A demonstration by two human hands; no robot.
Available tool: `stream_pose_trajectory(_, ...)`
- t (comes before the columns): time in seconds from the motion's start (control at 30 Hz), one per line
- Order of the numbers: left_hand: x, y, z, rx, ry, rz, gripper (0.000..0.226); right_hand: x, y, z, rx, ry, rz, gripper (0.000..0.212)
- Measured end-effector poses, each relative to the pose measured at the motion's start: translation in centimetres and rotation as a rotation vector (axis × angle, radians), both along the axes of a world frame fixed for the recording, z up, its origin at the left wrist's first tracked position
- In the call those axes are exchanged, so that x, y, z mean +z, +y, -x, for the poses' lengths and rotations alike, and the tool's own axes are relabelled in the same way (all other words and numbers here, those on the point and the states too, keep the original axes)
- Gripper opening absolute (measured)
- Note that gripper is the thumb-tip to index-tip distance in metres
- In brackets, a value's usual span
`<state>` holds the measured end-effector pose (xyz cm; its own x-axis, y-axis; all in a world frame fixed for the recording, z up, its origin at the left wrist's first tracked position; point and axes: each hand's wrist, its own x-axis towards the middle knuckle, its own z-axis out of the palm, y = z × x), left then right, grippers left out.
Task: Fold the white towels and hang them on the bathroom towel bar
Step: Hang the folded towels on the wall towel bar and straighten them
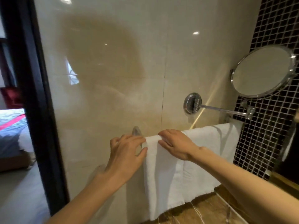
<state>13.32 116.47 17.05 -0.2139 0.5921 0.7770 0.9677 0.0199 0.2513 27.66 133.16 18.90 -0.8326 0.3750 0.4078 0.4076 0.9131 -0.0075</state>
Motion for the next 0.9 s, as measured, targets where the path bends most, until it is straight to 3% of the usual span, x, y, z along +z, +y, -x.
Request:
stream_pose_trajectory(0.13,-3.6,-3.1,0.5,-0.005,-0.047,-0.015,0.025,0.2,-0.2,0.6,-0.001,0.030,0.003,0.042)
stream_pose_trajectory(0.3,-10.4,-3.8,0.7,0.003,-0.182,0.138,0.026,-0.4,-1.0,1.5,0.034,0.044,-0.031,0.043)
stream_pose_trajectory(0.73,-22.5,2.7,-1.2,-0.177,-0.682,0.394,0.038,-1.5,-1.3,2.1,0.057,0.143,-0.057,0.037)
stream_pose_trajectory(0.9,-25.7,4.4,-1.6,-0.123,-0.715,0.479,0.037,-0.5,-1.0,2.3,0.049,0.077,-0.021,0.031)
